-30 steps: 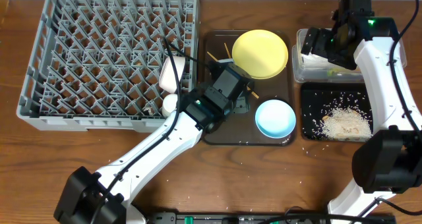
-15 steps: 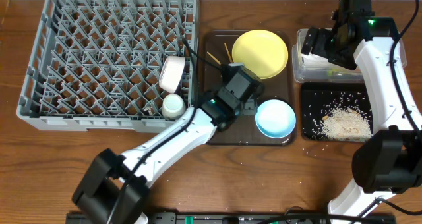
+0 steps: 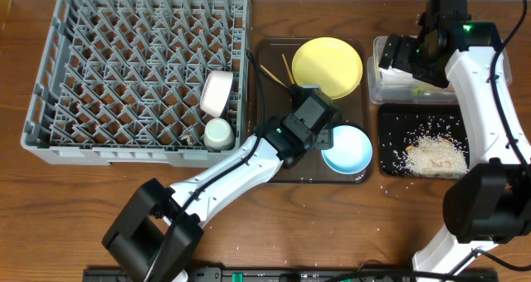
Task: Sort waste into correct bins and load items into the dishwasher
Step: 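Move the left gripper right over the blue bowl, then lower the left gripper and grasp the blue bowl rim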
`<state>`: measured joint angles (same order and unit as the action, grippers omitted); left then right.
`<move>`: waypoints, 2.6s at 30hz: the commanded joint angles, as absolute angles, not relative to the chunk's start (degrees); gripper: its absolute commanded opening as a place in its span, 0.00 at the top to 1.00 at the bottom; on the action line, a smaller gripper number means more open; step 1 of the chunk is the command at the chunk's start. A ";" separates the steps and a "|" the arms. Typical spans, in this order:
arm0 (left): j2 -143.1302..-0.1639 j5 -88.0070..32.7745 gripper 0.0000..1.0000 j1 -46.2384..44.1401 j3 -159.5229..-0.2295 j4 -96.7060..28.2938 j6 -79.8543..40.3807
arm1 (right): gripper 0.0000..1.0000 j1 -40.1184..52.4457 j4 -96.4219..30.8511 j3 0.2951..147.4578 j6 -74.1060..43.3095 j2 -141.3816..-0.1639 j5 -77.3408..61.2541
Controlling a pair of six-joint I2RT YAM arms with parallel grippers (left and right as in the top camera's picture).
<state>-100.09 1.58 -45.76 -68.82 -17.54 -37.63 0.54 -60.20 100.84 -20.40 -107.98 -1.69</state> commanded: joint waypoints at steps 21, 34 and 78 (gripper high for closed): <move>-102.61 0.40 0.36 -46.46 -68.75 -14.37 -36.91 | 0.01 0.45 -60.20 101.08 -20.53 -106.87 -1.32; -102.76 0.43 0.37 -46.92 -68.75 -13.02 -36.91 | 0.01 0.45 -60.20 101.08 -20.56 -106.87 -1.32; -107.94 0.64 0.93 -46.61 -68.88 -12.49 -33.01 | 0.01 0.45 -60.20 101.08 -20.53 -106.87 -1.32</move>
<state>-113.82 -1.58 -47.20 -69.30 -10.48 -34.65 0.54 -60.20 100.84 -20.40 -107.98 -1.69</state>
